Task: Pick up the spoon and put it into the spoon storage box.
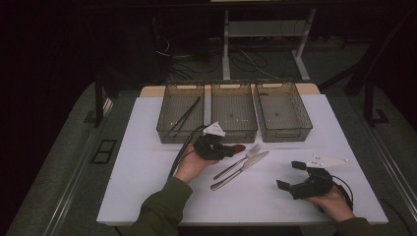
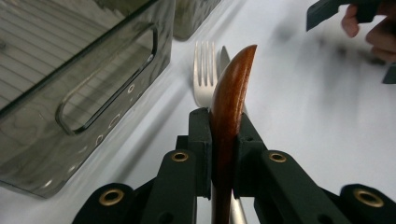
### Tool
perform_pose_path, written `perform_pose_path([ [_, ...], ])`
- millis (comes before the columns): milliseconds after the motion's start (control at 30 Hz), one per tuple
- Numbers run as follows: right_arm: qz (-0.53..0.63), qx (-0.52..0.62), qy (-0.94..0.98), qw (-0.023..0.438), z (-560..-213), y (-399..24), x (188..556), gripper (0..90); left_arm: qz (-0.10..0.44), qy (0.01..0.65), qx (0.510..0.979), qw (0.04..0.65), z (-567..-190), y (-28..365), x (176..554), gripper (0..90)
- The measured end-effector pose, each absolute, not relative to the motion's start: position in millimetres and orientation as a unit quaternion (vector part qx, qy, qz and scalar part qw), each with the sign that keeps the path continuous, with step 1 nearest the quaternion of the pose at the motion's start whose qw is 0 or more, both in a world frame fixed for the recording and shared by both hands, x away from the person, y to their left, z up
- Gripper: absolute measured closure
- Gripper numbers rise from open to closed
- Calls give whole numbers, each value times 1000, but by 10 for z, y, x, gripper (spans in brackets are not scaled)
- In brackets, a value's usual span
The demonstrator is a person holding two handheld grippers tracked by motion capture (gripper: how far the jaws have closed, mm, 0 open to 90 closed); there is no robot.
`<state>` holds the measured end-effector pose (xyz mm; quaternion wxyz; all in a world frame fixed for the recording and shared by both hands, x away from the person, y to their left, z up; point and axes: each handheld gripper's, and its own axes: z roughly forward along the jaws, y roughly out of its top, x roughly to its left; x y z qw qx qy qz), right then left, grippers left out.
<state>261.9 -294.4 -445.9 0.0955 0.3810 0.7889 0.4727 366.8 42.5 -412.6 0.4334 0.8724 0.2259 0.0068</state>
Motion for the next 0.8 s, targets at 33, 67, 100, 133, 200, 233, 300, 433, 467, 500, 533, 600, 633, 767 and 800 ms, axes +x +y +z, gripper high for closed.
perform_pose_path([
  [33, 474, 382, 788, 96, -4458, -2948, 2619, 5, 10, 224, 872, 434, -4109, 425, 3667, 803],
  [67, 474, 382, 788, 97, -4456, -2952, 2618, 6, 9, 224, 871, 437, -4092, 422, 3660, 803],
  [100, 474, 382, 788, 97, -4457, -2954, 2618, 5, 10, 223, 871, 438, -4073, 420, 3659, 803],
  [133, 473, 382, 788, 97, -4457, -2954, 2618, 5, 12, 221, 870, 440, -4054, 416, 3658, 803],
  [200, 474, 381, 788, 97, -4455, -2953, 2615, 5, 13, 222, 869, 443, -4017, 414, 3654, 802],
  [233, 474, 381, 788, 98, -4455, -2953, 2613, 5, 13, 222, 868, 444, -4000, 410, 3651, 803],
  [300, 475, 380, 788, 98, -4453, -2956, 2613, 6, 16, 220, 867, 446, -3974, 406, 3651, 803],
  [433, 475, 381, 787, 96, -4449, -2960, 2611, 5, 17, 219, 866, 449, -3933, 404, 3660, 803],
  [467, 475, 381, 788, 96, -4447, -2961, 2610, 6, 16, 220, 866, 449, -3922, 404, 3660, 803],
  [500, 475, 381, 787, 96, -4447, -2961, 2610, 6, 18, 219, 866, 449, -3910, 404, 3664, 803],
  [533, 475, 382, 787, 96, -4446, -2961, 2610, 5, 19, 220, 865, 450, -3897, 405, 3664, 802],
  [600, 476, 381, 787, 97, -4446, -2962, 2610, 5, 20, 220, 864, 452, -3866, 407, 3673, 802],
  [633, 477, 381, 786, 98, -4445, -2963, 2610, 5, 21, 221, 863, 453, -3850, 405, 3680, 802],
  [767, 477, 382, 785, 98, -4441, -2966, 2607, 5, 26, 222, 863, 453, -3774, 390, 3724, 802],
  [800, 478, 382, 785, 98, -4440, -2966, 2606, 5, 27, 223, 863, 453, -3753, 385, 3740, 803],
])
